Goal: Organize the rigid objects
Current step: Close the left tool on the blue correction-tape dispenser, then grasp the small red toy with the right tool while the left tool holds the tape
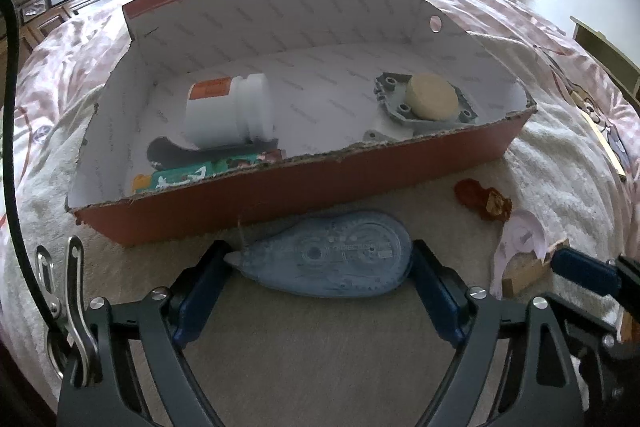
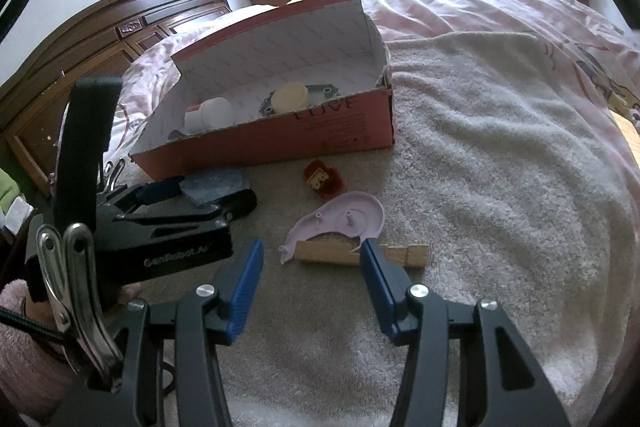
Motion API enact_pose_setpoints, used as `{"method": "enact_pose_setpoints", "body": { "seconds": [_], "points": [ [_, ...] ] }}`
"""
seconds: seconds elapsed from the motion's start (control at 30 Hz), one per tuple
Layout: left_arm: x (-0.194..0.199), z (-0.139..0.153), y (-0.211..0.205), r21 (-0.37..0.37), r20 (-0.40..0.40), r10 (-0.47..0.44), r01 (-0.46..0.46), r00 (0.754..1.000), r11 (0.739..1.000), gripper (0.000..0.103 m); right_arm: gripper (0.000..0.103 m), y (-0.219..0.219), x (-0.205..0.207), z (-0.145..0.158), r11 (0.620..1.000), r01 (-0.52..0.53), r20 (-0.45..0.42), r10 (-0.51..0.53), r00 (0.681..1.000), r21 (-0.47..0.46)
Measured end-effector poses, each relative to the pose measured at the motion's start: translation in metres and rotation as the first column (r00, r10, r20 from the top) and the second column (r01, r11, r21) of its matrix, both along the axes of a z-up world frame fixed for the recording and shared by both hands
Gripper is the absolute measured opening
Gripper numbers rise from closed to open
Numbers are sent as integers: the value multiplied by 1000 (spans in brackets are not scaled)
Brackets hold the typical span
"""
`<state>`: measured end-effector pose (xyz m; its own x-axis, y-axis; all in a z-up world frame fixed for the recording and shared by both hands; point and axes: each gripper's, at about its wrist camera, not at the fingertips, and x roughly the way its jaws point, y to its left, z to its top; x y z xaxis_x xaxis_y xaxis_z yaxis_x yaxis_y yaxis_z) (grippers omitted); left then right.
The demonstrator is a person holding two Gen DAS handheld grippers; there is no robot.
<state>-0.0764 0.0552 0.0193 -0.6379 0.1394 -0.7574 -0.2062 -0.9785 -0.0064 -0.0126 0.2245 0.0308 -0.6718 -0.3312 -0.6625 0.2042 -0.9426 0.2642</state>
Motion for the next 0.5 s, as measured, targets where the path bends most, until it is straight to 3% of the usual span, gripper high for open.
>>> {"method": "enact_pose_setpoints", "body": {
  "seconds": [0.17, 0.5],
  "points": [
    [12, 0, -11, 10, 6, 8, -8, 1000, 1000, 89, 53, -4, 1, 5, 1000, -2, -14, 2, 1000, 15],
    [29, -2, -44, 99, 9, 79, -80, 997, 992, 89, 53, -17, -25, 11, 995, 4, -45, 0, 999, 98]
  ]
}}
